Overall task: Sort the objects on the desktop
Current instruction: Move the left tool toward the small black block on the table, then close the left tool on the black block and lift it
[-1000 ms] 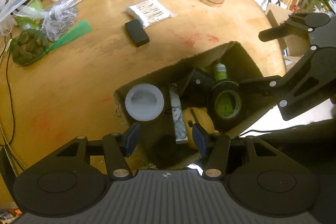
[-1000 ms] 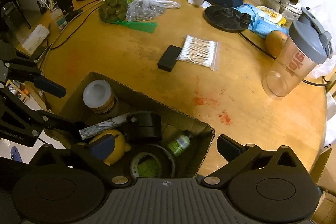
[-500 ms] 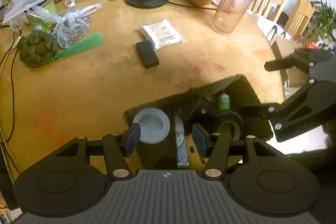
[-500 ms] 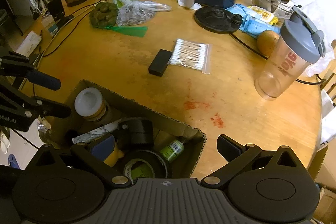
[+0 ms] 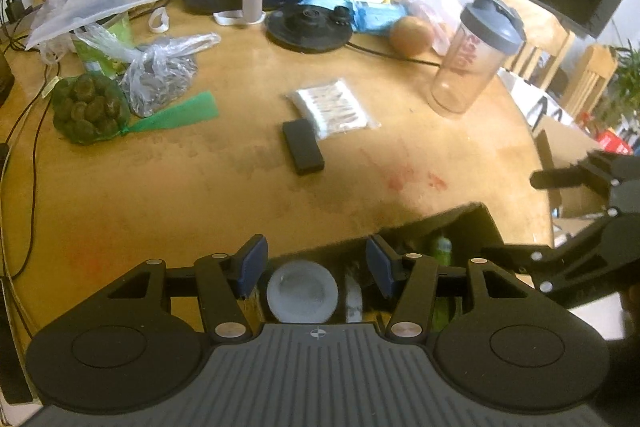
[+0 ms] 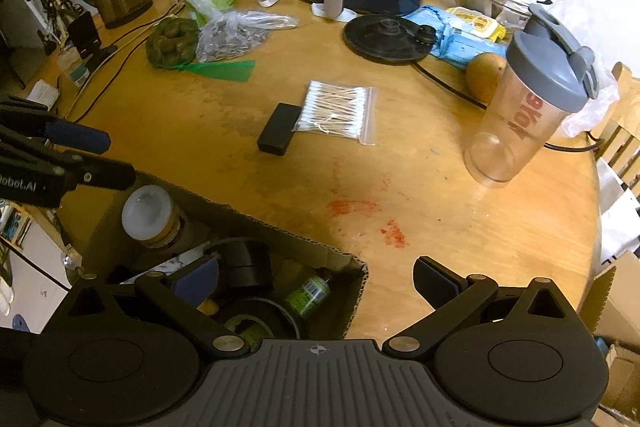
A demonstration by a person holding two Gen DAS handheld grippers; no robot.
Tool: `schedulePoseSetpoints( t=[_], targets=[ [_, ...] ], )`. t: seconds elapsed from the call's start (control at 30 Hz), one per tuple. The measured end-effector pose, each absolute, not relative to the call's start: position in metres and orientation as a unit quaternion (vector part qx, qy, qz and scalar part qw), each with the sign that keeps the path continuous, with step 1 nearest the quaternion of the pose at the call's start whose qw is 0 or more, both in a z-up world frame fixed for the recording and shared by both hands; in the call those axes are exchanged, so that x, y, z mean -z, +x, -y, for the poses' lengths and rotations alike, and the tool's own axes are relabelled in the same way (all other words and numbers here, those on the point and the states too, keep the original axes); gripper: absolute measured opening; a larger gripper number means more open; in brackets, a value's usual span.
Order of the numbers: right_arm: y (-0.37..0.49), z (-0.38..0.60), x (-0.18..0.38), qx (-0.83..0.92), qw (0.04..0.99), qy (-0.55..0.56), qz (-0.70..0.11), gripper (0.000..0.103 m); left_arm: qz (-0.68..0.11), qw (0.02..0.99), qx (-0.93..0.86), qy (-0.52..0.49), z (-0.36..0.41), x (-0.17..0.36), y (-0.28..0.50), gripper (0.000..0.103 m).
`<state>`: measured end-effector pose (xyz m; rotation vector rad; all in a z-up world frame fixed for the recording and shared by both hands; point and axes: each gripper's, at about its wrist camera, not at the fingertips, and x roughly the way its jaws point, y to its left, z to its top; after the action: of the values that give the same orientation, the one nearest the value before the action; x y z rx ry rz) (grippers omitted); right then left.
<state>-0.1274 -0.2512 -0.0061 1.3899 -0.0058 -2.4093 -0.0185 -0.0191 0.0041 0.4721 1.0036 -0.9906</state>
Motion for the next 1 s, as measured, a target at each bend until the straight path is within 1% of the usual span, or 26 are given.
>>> schedulePoseSetpoints(
  t=[0.23,0.27,0.3,0.37,0.77,1.0],
  targets=[
    [-0.132,0.242,0.009,0.852,0.166,0.496,0.013,0.103,-0.436,0.738,0.462,0.23,0.032,-0.001,-0.016,0.055],
    [-0.132,0.241,0.01,0.852,0.164,0.496,0.014,0.103,-0.431,0.738,0.464,0.232,0.034,-0.001,-0.016,0.058],
    [-0.133,0.24,0.01,0.853,0.162,0.496,0.015,0.103,-0.428,0.739,0.464,0.234,0.036,0.0,-0.017,0.068],
    [-0.134,0.238,0.011,0.853,0.16,0.496,0.017,0.103,-0.418,0.744,0.465,0.237,0.04,0.001,-0.017,0.073],
    [-0.142,0.221,0.018,0.853,0.138,0.502,0.032,0.103,-0.415,0.743,0.457,0.259,0.073,0.019,-0.007,0.073],
    [-0.147,0.212,0.022,0.852,0.125,0.507,0.041,0.103,-0.426,0.734,0.456,0.267,0.094,0.034,0.003,0.073]
  ],
)
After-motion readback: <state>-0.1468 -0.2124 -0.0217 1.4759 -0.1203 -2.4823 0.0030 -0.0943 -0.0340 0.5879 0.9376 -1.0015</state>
